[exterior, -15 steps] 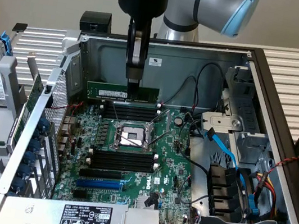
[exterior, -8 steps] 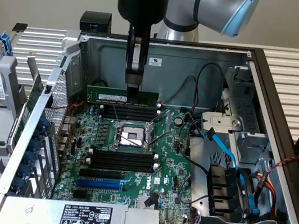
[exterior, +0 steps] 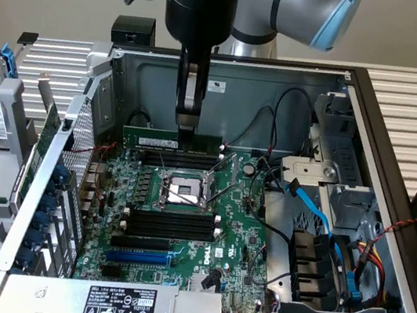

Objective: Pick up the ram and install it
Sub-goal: 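Pick up the ram and move it above insertion slot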

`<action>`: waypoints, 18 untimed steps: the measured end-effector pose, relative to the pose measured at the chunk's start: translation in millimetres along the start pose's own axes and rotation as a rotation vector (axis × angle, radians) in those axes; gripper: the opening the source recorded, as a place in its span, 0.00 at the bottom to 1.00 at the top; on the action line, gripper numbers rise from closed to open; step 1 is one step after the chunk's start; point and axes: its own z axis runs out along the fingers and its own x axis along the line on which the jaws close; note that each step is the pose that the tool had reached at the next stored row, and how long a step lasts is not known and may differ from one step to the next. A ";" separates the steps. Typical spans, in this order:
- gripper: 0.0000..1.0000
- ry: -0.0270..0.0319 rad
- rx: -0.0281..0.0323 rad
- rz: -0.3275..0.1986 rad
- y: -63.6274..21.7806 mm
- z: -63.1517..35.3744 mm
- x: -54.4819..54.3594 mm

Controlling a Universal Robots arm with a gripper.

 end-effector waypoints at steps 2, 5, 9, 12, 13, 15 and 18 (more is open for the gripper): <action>0.13 -0.0002 0.0034 0.004 0.0 0.5 1.0; 0.13 -0.0008 0.0182 0.008 -0.2 1.7 1.3; 0.13 -0.0012 0.0312 0.021 -0.4 5.5 1.8; 0.13 0.0033 0.0373 0.028 -0.4 7.7 2.4; 0.13 0.0060 0.0391 0.030 -0.5 8.2 2.5; 0.13 0.0144 0.0420 0.033 -0.6 9.4 2.6; 0.13 0.0220 0.0458 0.036 -1.2 12.0 2.7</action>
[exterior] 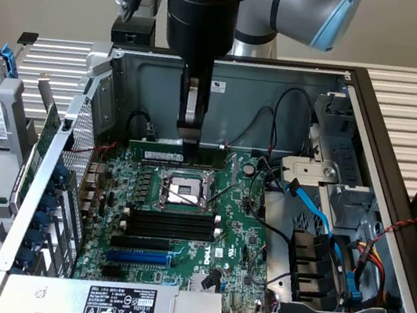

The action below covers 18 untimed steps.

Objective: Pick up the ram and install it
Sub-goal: 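Pick up the ram and move it above insertion slot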

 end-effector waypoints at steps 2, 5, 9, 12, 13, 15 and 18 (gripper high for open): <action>0.13 -0.0001 0.0014 0.002 -0.1 3.3 0.0; 0.13 0.0000 0.0016 0.002 -0.1 8.7 0.1; 0.13 0.0000 0.0017 0.002 -0.1 16.0 0.3; 0.13 -0.0005 0.0016 0.002 -0.1 21.5 0.3; 0.13 -0.0010 0.0017 0.002 0.0 23.3 0.0; 0.13 -0.0008 0.0016 0.002 0.2 25.3 -2.5; 0.13 -0.0008 0.0015 0.002 0.6 26.7 -8.2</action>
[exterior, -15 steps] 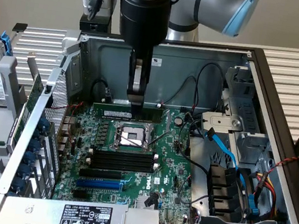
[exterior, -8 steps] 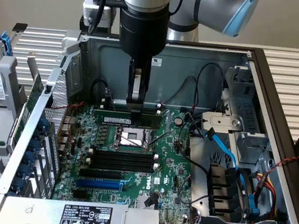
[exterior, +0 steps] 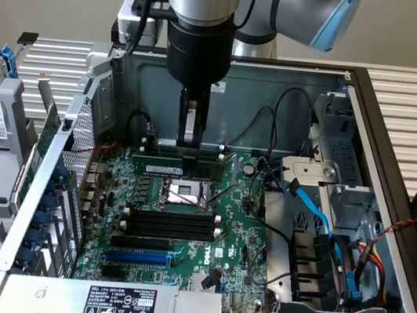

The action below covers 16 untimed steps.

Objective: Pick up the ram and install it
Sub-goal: 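Pick up the ram and move it above insertion slot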

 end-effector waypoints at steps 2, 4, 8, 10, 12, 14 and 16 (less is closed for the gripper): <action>0.13 0.0004 0.0001 -0.005 0.0 1.3 -0.2; 0.13 0.0021 -0.0002 -0.015 0.0 2.1 -0.2; 0.13 0.0019 -0.0020 -0.021 0.1 3.0 0.0; 0.13 0.0021 -0.0023 -0.021 0.0 4.5 0.8; 0.13 0.0020 -0.0022 -0.021 -0.1 6.8 2.1; 0.13 0.0023 -0.0023 -0.021 -0.1 9.0 3.5; 0.13 0.0024 -0.0024 -0.021 -0.3 10.7 6.0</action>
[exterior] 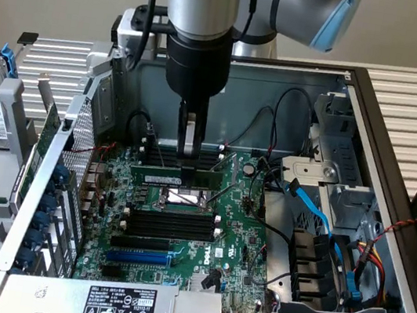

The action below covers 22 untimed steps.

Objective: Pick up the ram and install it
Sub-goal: 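Pick up the ram and move it above insertion slot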

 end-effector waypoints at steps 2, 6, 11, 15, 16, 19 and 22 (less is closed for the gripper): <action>0.13 -0.0001 0.0001 0.000 -0.3 1.1 3.3; 0.13 0.0000 0.0002 0.000 -3.0 2.9 6.3; 0.13 0.0007 -0.0075 -0.001 -4.0 6.2 6.4; 0.13 0.0013 -0.0213 -0.005 -4.0 8.5 6.4; 0.13 0.0014 -0.0221 -0.006 -4.0 9.0 6.4; 0.13 0.0019 -0.0228 -0.008 -4.3 9.6 6.6; 0.13 0.0027 -0.0229 -0.011 -4.7 10.7 6.6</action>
